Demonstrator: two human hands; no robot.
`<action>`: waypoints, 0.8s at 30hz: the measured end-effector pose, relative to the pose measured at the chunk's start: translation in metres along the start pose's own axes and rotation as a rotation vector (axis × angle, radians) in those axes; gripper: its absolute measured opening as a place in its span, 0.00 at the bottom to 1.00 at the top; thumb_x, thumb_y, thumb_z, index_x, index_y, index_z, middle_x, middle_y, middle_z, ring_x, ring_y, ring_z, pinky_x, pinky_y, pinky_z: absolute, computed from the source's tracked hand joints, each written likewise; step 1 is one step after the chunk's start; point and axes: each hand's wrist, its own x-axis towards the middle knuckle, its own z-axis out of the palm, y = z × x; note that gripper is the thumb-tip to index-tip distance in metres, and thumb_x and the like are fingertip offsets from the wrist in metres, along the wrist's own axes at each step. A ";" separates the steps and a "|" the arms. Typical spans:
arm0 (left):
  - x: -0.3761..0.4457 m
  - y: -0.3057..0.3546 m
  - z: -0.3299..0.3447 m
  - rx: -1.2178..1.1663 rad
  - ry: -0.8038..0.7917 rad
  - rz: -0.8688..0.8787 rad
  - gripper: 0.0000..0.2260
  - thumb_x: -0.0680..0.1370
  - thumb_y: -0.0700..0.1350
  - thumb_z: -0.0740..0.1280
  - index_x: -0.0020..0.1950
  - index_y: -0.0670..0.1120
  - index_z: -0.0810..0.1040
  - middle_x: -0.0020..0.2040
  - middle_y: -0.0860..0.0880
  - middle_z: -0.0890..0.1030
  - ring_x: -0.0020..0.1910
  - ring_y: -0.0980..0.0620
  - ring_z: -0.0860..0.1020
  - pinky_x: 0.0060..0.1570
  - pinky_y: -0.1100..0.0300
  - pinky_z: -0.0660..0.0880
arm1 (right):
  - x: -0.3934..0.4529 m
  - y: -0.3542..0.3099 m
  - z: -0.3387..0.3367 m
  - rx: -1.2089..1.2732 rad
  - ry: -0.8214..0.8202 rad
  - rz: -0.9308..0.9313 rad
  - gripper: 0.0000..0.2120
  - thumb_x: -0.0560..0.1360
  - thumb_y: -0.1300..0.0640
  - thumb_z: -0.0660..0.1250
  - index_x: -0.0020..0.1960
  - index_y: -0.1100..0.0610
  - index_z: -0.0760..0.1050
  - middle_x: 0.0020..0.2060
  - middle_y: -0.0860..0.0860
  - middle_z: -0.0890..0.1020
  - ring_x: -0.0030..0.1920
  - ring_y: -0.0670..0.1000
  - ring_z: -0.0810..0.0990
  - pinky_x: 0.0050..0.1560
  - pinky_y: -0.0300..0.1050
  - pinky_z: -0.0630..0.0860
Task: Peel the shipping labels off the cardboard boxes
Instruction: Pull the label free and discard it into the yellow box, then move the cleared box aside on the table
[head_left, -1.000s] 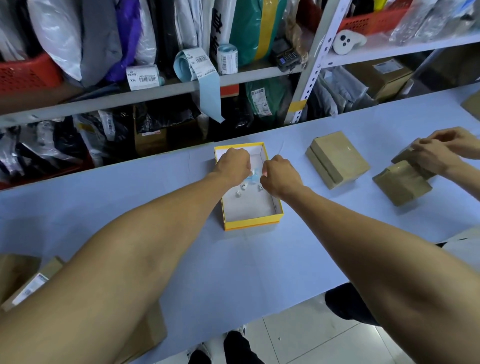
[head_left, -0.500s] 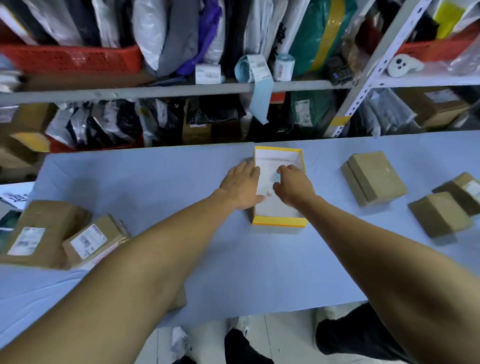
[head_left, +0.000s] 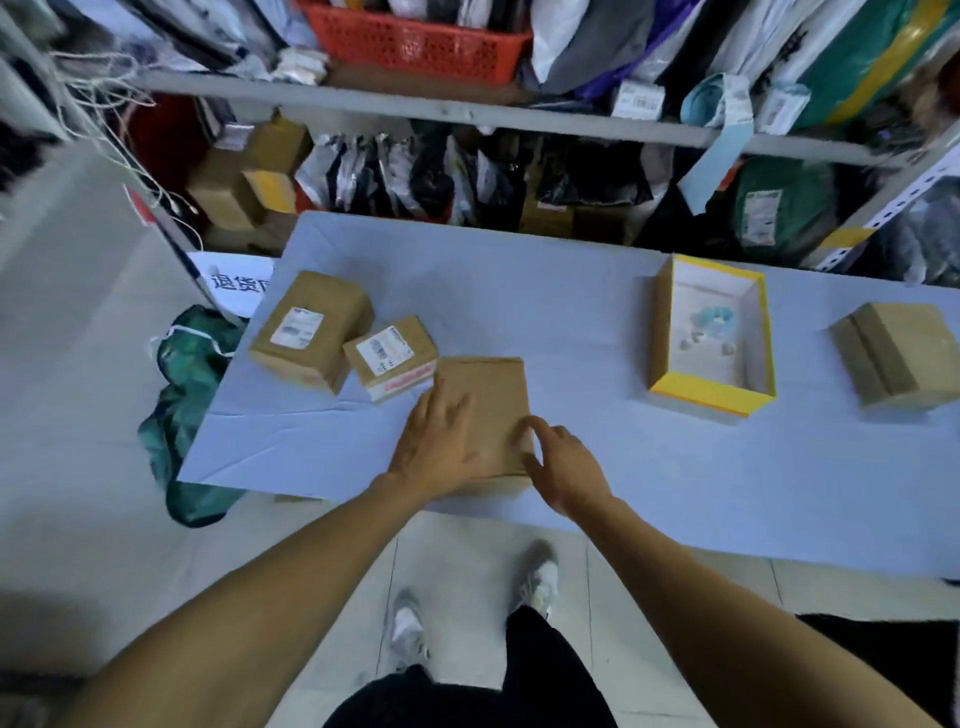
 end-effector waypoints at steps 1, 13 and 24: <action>-0.009 -0.009 0.004 -0.035 -0.018 -0.022 0.37 0.76 0.60 0.65 0.79 0.48 0.52 0.79 0.39 0.45 0.78 0.38 0.49 0.74 0.47 0.52 | -0.006 -0.003 0.007 0.009 -0.006 -0.010 0.25 0.79 0.49 0.60 0.74 0.48 0.60 0.60 0.59 0.75 0.59 0.61 0.75 0.57 0.51 0.73; -0.016 -0.013 0.034 -0.332 -0.093 -0.023 0.43 0.74 0.44 0.73 0.79 0.60 0.50 0.78 0.47 0.53 0.72 0.42 0.66 0.67 0.52 0.70 | -0.007 -0.010 0.034 0.159 0.020 0.000 0.40 0.74 0.55 0.70 0.78 0.43 0.50 0.76 0.58 0.57 0.62 0.58 0.76 0.61 0.51 0.74; 0.048 0.002 -0.045 -0.315 0.112 0.054 0.41 0.72 0.39 0.74 0.78 0.60 0.56 0.76 0.45 0.60 0.70 0.42 0.68 0.66 0.52 0.70 | 0.041 -0.018 -0.044 0.151 0.226 -0.047 0.37 0.75 0.52 0.69 0.77 0.45 0.53 0.75 0.56 0.60 0.60 0.57 0.78 0.60 0.50 0.73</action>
